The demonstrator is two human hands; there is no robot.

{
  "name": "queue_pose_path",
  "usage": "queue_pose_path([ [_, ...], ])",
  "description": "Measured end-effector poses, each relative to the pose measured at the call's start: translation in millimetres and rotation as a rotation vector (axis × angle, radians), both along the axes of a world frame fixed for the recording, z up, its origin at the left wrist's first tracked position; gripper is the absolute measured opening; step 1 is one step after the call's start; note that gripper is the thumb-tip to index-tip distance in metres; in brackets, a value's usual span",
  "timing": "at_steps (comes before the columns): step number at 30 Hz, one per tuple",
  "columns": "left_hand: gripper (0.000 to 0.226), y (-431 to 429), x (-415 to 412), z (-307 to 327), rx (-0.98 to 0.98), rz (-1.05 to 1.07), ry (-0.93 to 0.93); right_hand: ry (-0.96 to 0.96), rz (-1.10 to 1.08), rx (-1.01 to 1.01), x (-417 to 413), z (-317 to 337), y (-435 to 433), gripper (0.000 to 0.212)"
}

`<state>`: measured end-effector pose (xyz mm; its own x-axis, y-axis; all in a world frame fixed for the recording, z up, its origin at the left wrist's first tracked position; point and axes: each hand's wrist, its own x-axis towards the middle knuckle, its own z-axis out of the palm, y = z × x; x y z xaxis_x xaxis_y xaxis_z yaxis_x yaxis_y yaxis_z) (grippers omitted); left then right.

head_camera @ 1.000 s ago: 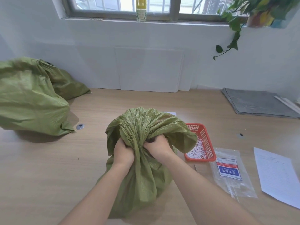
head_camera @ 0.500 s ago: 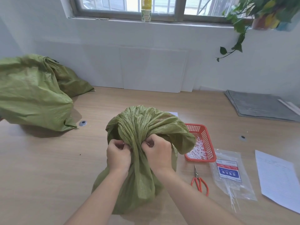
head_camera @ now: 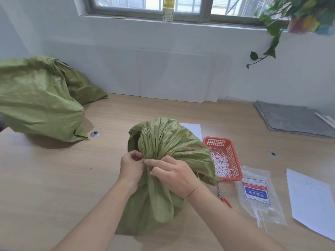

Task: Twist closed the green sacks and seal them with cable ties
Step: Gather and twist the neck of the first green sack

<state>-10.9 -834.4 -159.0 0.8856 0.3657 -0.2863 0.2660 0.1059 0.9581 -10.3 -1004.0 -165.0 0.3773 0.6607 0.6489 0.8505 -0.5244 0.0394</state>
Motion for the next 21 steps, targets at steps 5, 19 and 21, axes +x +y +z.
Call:
queue_pose_path([
  [5,0.026,5.0,-0.9,-0.6,-0.123,-0.075,-0.028,0.053,-0.023,0.018,3.9,3.8,-1.6,0.017],
  [19,0.011,-1.4,-8.4,-6.6,-0.158,-0.021,-0.250,0.582,-0.290,0.261,26.8,7.9,9.0,0.022],
  [21,0.009,1.5,-6.5,-8.9,-0.090,-0.061,-0.259,0.695,-0.292,0.284,28.2,7.4,12.7,0.020],
])
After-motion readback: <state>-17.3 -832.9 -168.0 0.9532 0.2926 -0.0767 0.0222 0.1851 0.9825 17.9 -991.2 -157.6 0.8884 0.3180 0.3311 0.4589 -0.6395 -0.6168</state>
